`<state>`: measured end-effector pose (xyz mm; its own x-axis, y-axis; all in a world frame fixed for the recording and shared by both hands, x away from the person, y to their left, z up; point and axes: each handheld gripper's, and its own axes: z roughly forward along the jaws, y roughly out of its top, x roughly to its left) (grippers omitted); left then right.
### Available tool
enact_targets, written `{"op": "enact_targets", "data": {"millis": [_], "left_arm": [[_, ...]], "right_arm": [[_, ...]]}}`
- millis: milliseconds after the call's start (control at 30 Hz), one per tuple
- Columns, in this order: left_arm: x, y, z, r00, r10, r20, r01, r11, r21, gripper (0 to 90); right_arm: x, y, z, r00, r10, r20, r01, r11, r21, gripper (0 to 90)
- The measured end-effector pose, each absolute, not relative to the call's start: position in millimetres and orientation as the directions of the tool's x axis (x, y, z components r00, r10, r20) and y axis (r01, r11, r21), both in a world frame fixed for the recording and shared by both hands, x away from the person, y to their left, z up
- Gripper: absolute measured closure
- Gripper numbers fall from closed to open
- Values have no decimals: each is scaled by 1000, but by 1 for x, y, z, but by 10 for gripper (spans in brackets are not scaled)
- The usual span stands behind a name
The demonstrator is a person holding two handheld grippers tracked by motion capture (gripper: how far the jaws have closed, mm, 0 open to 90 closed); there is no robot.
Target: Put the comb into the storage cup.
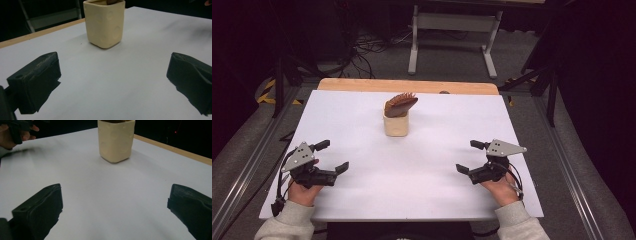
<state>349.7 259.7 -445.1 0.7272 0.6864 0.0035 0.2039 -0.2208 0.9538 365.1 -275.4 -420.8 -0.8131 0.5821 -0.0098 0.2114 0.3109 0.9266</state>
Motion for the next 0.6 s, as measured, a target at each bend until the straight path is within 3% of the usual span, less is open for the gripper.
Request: {"op": "enact_targets", "data": {"millis": [600], "left_arm": [[349, 259, -454, 710, 703, 28, 208, -247, 946, 1]], "right_arm": [[353, -282, -459, -782, 623, 15, 249, 291, 924, 1]]}}
